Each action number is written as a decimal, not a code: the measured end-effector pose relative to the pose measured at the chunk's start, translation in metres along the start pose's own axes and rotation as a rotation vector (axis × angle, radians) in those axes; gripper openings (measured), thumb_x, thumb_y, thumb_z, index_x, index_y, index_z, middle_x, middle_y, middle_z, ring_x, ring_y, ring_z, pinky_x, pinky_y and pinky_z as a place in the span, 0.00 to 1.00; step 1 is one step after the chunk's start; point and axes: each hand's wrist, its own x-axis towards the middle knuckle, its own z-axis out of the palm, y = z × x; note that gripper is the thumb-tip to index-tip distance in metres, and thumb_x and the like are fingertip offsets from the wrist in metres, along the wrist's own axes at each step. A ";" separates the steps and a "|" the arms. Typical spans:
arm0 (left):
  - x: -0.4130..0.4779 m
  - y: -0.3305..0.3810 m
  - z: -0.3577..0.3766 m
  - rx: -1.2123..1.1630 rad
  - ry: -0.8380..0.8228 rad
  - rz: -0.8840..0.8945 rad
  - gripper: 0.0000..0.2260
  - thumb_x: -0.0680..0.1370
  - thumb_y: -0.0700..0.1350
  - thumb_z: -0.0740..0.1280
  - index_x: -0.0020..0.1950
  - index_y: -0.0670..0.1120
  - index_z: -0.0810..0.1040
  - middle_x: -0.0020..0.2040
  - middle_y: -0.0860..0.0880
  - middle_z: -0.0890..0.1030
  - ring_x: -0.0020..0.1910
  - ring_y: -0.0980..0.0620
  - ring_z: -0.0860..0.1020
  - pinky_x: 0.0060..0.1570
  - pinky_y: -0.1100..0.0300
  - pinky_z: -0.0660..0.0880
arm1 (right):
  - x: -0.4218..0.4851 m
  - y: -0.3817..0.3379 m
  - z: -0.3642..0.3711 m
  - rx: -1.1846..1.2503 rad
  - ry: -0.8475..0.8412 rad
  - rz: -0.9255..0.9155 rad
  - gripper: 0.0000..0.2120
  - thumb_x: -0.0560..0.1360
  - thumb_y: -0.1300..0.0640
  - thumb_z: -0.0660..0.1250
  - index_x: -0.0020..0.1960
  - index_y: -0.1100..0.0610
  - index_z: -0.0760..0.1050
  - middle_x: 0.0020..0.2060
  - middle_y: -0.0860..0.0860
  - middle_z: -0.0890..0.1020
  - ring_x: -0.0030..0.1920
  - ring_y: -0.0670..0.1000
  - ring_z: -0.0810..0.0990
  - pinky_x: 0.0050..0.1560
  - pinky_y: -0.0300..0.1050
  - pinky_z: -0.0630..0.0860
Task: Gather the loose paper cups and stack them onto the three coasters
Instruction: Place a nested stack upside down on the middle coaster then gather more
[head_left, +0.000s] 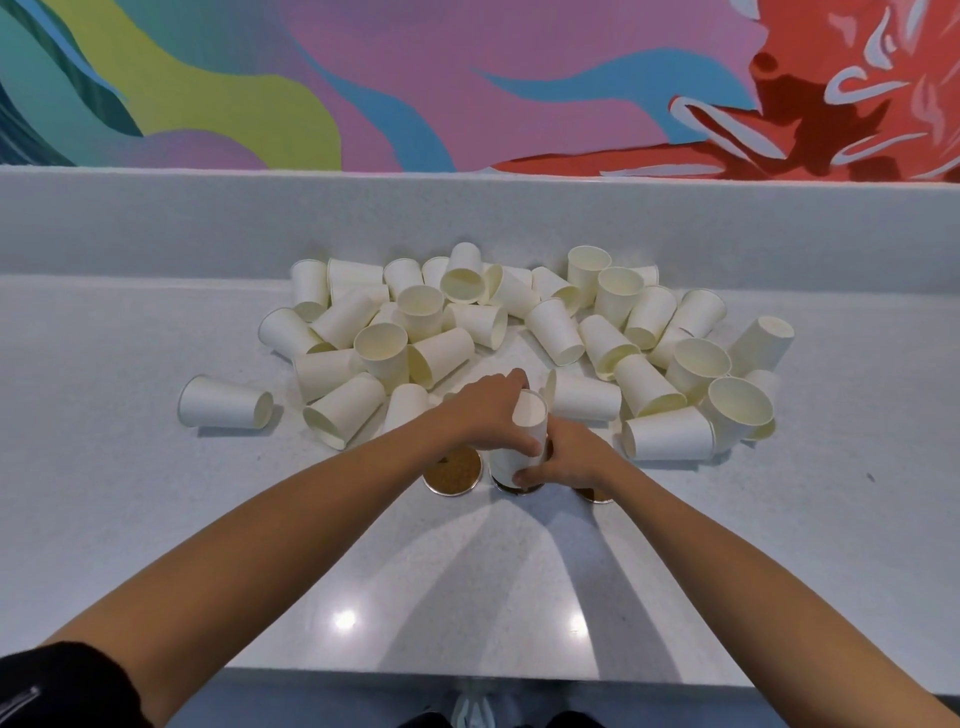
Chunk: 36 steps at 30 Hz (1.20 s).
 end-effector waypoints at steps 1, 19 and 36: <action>0.000 0.000 -0.003 -0.003 -0.028 -0.001 0.37 0.65 0.56 0.77 0.68 0.46 0.64 0.59 0.47 0.75 0.53 0.49 0.74 0.45 0.57 0.72 | 0.000 0.000 -0.003 -0.027 -0.025 0.002 0.35 0.62 0.46 0.78 0.64 0.51 0.68 0.55 0.47 0.79 0.53 0.50 0.77 0.55 0.49 0.77; 0.034 -0.060 -0.026 0.218 -0.031 -0.123 0.33 0.72 0.49 0.74 0.72 0.46 0.63 0.65 0.45 0.71 0.62 0.46 0.73 0.57 0.56 0.73 | 0.036 0.017 -0.075 -0.779 0.069 0.095 0.36 0.69 0.52 0.73 0.71 0.54 0.60 0.66 0.56 0.66 0.66 0.57 0.65 0.62 0.51 0.69; 0.070 -0.073 -0.025 0.054 0.353 0.016 0.14 0.77 0.37 0.60 0.60 0.46 0.77 0.54 0.46 0.82 0.51 0.46 0.79 0.47 0.54 0.75 | 0.072 -0.004 -0.072 -0.481 0.188 0.027 0.31 0.70 0.52 0.70 0.70 0.51 0.62 0.61 0.51 0.70 0.61 0.56 0.66 0.54 0.55 0.72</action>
